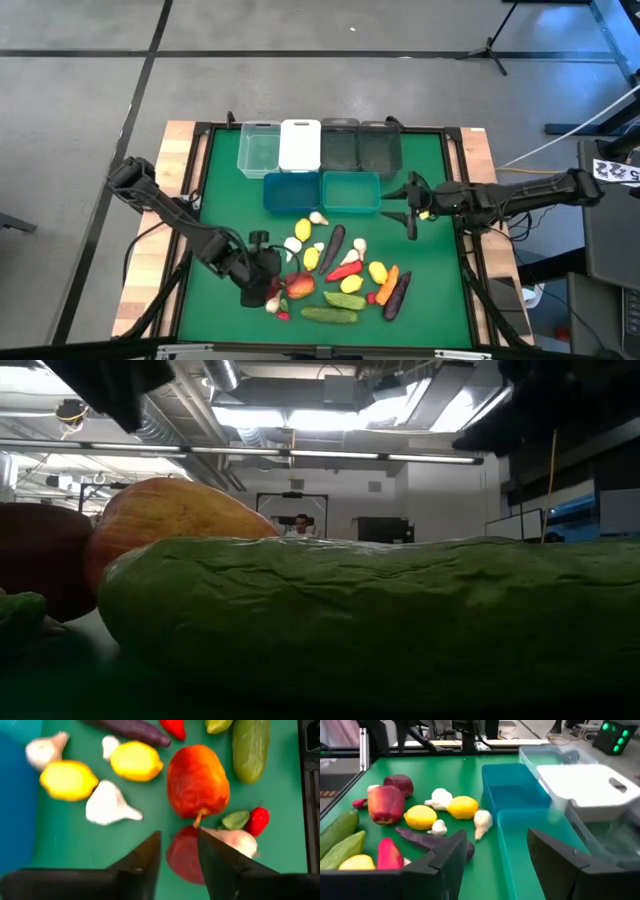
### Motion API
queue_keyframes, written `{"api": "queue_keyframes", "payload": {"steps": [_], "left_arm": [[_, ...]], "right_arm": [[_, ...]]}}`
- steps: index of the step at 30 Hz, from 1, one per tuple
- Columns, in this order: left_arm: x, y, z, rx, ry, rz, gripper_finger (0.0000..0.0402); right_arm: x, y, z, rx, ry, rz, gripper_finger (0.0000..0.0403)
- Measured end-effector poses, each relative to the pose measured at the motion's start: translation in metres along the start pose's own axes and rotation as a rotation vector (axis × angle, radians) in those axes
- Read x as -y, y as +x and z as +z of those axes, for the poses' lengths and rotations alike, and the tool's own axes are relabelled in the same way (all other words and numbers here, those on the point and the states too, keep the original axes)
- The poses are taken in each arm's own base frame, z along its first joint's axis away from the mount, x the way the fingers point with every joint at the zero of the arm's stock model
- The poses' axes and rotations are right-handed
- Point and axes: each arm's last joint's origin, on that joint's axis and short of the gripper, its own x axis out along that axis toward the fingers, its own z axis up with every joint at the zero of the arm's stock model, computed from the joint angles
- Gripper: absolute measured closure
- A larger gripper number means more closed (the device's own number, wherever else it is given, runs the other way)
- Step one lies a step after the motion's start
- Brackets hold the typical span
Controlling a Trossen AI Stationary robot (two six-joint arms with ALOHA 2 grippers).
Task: Sort produce into baskets
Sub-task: Put the apple into the white bin
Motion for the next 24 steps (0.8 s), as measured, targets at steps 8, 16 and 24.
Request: {"api": "queue_keyframes", "payload": {"steps": [8, 16, 24], "left_arm": [[-0.003, 0.015, 0.021, 0.124, 0.130, -0.043, 0.0180], [-0.010, 0.003, 0.051, 0.250, 0.148, -0.063, 0.0127], [0.005, -0.008, 0.025, 0.034, -0.034, -0.051, 0.0126]], "right_arm": [[-0.020, 0.017, 0.027, -0.068, -0.100, 0.030, 0.0193], [-0.024, 0.023, 0.023, -0.151, -0.097, 0.040, 0.0193], [-0.024, 0.022, 0.018, -0.200, -0.058, 0.058, 0.0193]]}}
